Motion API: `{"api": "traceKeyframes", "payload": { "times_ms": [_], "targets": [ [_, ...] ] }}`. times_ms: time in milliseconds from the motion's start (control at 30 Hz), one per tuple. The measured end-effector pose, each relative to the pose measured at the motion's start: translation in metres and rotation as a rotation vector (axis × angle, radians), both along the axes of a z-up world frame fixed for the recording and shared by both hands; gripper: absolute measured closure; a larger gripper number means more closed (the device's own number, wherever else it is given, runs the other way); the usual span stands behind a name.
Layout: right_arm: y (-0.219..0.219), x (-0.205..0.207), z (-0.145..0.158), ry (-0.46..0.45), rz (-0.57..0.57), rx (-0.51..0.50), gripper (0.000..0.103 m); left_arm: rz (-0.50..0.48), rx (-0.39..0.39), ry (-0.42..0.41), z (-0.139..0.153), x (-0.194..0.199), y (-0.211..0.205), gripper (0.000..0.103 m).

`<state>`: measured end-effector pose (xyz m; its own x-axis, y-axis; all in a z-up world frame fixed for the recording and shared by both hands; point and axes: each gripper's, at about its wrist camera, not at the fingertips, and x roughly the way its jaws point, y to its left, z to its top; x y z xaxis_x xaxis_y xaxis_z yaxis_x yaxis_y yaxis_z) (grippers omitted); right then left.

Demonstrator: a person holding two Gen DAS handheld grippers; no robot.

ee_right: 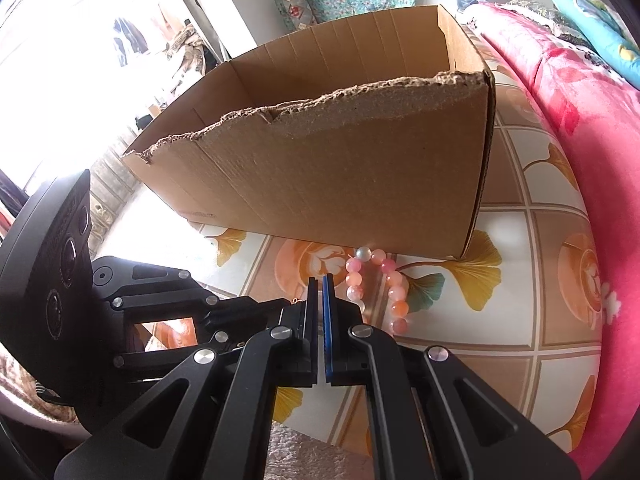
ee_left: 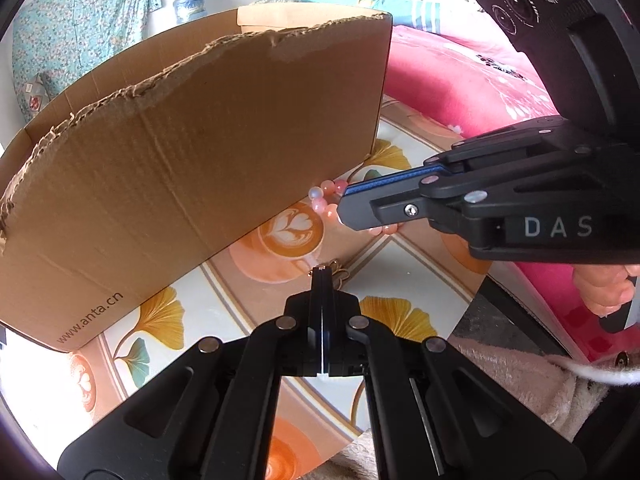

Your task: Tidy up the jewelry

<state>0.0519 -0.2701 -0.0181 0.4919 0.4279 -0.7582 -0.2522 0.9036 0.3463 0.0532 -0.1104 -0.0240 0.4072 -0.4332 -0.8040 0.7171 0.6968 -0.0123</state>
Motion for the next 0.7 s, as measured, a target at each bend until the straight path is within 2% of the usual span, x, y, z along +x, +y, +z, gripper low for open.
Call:
{"api": "traceKeyframes", "payload": {
  "times_ms": [100,167,233,400,533,633,700],
  "targets": [
    [-0.004,-0.001,0.001,-0.003,-0.007,0.001,0.1,0.01,-0.003,0.001,0.002,0.001,0.0,0.101],
    [-0.008,-0.002,0.001,-0.005,-0.012,0.005,0.1,0.018,-0.019,0.001,0.004,0.001,0.001,0.082],
    [-0.01,-0.001,0.001,-0.004,-0.017,0.009,0.1,0.019,-0.023,-0.006,0.006,0.001,0.0,0.077],
    [-0.013,-0.002,-0.001,-0.003,-0.024,0.017,0.1,0.014,0.0,0.009,-0.002,0.002,-0.006,0.077],
    [-0.013,-0.003,-0.001,-0.003,-0.026,0.02,0.1,0.012,0.018,-0.011,-0.001,0.0,-0.01,0.078],
    [-0.015,-0.003,-0.002,-0.002,-0.028,0.023,0.1,0.001,0.022,-0.011,-0.001,0.004,-0.016,0.084],
    [-0.015,-0.003,-0.002,-0.002,-0.029,0.024,0.1,-0.002,0.026,-0.013,-0.002,0.004,-0.019,0.084]
  ]
}}
